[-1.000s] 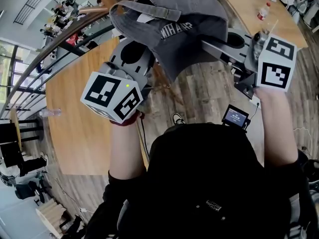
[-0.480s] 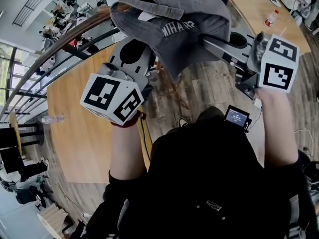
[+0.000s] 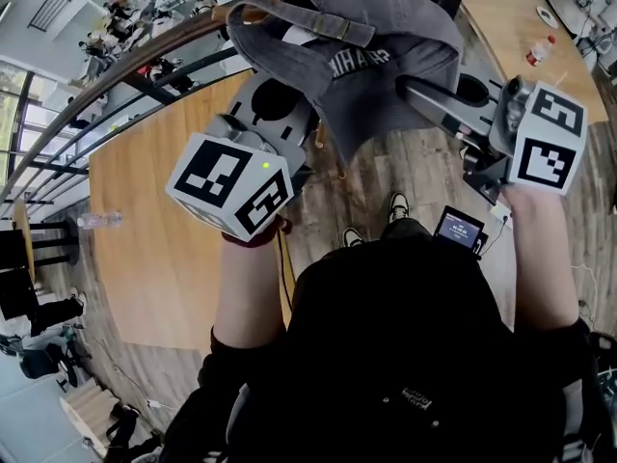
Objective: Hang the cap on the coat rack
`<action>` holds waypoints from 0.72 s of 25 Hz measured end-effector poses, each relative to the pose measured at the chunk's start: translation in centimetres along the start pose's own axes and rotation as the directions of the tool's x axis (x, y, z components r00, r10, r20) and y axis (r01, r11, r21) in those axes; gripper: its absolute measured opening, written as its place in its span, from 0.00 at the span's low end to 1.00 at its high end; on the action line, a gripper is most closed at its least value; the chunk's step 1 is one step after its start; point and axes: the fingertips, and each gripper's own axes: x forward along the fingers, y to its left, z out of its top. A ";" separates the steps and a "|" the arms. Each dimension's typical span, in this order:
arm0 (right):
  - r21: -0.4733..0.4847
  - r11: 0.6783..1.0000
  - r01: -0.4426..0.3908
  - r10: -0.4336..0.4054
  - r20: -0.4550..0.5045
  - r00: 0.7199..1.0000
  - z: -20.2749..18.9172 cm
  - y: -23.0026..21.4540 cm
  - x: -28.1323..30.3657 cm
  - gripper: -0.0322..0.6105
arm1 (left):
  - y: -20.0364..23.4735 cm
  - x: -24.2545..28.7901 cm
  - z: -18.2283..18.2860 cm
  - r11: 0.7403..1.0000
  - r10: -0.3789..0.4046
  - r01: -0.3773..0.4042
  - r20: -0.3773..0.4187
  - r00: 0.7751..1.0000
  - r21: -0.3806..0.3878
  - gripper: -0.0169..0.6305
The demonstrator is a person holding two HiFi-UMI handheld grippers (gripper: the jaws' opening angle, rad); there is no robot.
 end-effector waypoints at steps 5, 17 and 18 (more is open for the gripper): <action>-0.019 0.999 -0.027 0.027 -0.008 1.000 1.0 -0.9 2.6 0.11 | 2.3 0.1 -0.5 0.999 -0.011 0.011 -0.004 1.000 -0.041 0.04; -0.037 0.998 -0.042 0.043 0.017 0.999 -0.4 0.8 3.8 0.11 | 1.7 -2.3 -1.5 0.999 -0.035 0.035 -0.001 0.999 -0.004 0.04; -0.045 0.998 -0.046 0.047 0.022 0.999 0.0 1.1 3.7 0.11 | 1.6 -2.4 -1.0 0.999 -0.033 0.033 0.008 0.999 0.005 0.04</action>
